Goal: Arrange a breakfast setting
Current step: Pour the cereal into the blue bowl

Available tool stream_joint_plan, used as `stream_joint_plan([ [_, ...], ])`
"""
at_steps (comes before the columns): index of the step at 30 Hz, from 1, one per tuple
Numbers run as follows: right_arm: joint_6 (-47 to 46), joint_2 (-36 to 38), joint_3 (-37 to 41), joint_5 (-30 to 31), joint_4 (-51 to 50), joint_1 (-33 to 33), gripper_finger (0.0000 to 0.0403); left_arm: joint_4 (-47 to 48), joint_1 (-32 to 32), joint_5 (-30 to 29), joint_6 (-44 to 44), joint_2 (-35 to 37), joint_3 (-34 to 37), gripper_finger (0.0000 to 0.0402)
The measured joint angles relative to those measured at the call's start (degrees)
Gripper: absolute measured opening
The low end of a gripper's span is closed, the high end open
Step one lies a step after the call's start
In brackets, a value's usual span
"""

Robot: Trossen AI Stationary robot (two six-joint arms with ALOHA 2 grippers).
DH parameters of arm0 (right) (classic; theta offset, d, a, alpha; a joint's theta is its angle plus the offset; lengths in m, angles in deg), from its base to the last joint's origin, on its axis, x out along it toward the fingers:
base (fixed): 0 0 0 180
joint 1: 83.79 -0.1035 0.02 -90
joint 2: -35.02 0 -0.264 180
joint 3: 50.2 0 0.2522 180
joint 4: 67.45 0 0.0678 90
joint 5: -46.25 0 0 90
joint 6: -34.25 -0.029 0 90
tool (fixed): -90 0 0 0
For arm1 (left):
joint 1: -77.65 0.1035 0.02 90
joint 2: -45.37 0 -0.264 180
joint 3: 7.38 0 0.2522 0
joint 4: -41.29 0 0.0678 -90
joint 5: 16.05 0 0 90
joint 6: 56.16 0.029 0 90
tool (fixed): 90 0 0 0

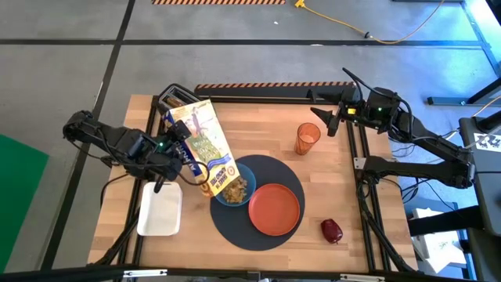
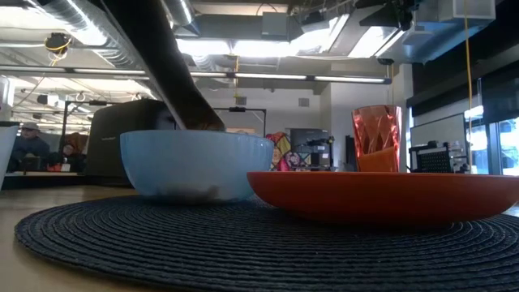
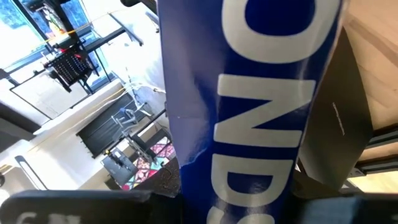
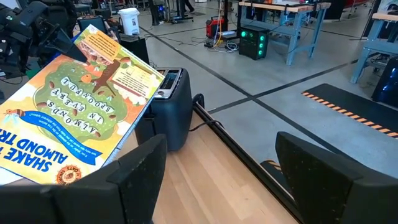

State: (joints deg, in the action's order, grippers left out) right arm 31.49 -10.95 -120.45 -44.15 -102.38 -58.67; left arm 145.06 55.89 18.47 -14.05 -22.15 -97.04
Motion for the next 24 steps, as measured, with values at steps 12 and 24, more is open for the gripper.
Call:
stream_joint_plan([
  [12, 0.04, -0.02, 0.00, 0.00, -0.01, 0.01, 0.0289, 0.00, -0.37, -0.83, -1.06, 0.02, 0.00, 0.0112],
  [24, 0.04, -0.02, 0.00, 0.00, 0.02, 0.00, 0.0289, -0.06, -0.76, -2.29, -0.48, 0.02, 0.00, 0.0112],
])
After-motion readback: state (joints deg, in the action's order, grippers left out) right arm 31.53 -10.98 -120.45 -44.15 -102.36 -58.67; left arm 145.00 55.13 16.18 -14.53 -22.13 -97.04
